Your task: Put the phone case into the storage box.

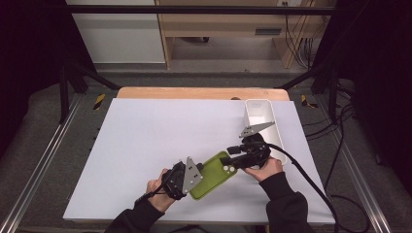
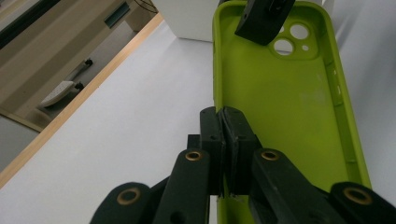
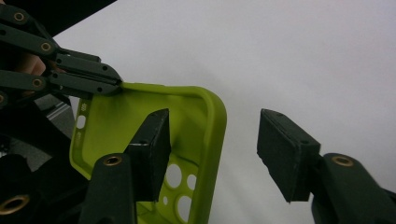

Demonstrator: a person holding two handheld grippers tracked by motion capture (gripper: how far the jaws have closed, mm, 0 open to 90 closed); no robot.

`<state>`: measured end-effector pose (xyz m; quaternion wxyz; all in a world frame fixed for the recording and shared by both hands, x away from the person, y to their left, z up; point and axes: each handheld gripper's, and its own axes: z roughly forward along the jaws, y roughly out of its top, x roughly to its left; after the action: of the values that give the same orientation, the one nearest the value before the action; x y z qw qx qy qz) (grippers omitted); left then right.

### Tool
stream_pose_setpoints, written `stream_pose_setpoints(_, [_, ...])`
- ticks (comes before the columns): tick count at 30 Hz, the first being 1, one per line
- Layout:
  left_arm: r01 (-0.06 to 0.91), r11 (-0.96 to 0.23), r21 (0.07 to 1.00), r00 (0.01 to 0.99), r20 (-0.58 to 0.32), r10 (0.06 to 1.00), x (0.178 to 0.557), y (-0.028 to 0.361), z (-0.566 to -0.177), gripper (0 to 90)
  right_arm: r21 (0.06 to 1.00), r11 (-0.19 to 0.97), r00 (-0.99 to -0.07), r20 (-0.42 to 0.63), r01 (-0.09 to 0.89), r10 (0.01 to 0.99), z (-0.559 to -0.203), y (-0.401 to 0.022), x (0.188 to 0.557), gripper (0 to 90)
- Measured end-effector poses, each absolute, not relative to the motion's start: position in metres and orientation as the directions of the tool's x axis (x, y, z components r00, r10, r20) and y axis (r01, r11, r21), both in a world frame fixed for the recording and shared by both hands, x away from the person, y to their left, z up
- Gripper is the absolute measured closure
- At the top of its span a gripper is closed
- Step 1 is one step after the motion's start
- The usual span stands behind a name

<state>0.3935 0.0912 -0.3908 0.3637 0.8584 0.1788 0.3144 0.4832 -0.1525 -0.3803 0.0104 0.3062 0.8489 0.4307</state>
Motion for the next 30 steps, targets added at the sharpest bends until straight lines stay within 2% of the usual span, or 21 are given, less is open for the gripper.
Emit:
stream_pose_setpoints(9, [0.067,-0.671,0.738,0.739,0.416,0.531,0.3926,0.0912,-0.3907,87.4,0.721,0.443,-0.814,0.294,0.533,0.501,-0.3801,-0.1532,0.4855,50.7])
stream_pose_setpoints(21, [0.057,-0.674,0.737,0.744,0.418,0.521,0.3924,0.0917,-0.3908,87.4,0.706,0.444,-0.813,0.336,0.551,0.475,-0.3785,-0.1548,0.4859,65.1])
stream_pose_setpoints(30, [0.052,-0.683,0.729,0.75,0.423,0.509,0.3924,0.0917,-0.3912,87.3,0.684,0.455,-0.804,0.351,0.57,0.48,-0.3775,-0.1561,0.4862,70.4])
